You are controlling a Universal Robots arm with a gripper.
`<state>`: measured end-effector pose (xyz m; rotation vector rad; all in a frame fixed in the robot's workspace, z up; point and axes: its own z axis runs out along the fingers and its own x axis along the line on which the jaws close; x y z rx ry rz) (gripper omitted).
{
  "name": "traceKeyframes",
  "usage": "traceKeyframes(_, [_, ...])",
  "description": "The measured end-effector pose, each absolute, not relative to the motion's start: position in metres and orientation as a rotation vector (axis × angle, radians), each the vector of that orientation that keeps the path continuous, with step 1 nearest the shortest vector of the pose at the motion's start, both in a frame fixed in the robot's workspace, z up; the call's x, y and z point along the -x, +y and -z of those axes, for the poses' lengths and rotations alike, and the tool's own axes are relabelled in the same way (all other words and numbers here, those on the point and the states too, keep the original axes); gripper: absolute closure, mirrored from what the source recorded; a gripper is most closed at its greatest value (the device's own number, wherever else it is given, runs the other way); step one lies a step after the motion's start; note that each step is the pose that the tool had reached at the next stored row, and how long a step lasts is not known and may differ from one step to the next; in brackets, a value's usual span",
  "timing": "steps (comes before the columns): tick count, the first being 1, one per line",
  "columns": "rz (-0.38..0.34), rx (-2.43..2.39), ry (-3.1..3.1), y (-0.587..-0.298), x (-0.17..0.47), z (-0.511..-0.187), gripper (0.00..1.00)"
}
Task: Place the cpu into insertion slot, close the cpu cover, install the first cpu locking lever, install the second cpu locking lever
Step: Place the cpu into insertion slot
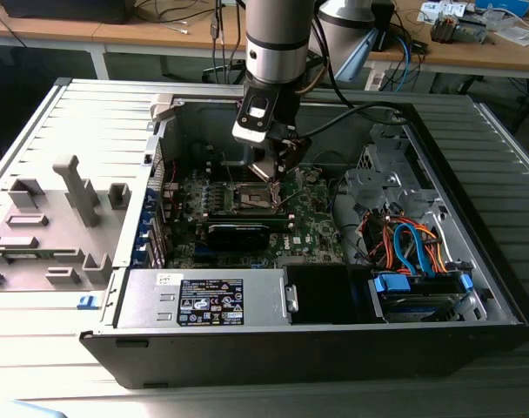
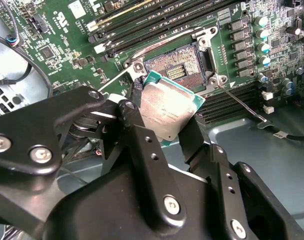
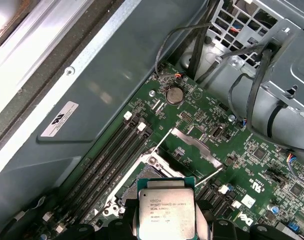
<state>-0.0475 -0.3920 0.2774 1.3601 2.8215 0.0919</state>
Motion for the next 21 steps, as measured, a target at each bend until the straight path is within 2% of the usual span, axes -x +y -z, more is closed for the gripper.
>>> traceKeyframes(21, [-0.092, -1.387, 2.808, -0.3920, 0.0475, -0.2764, 0.45])
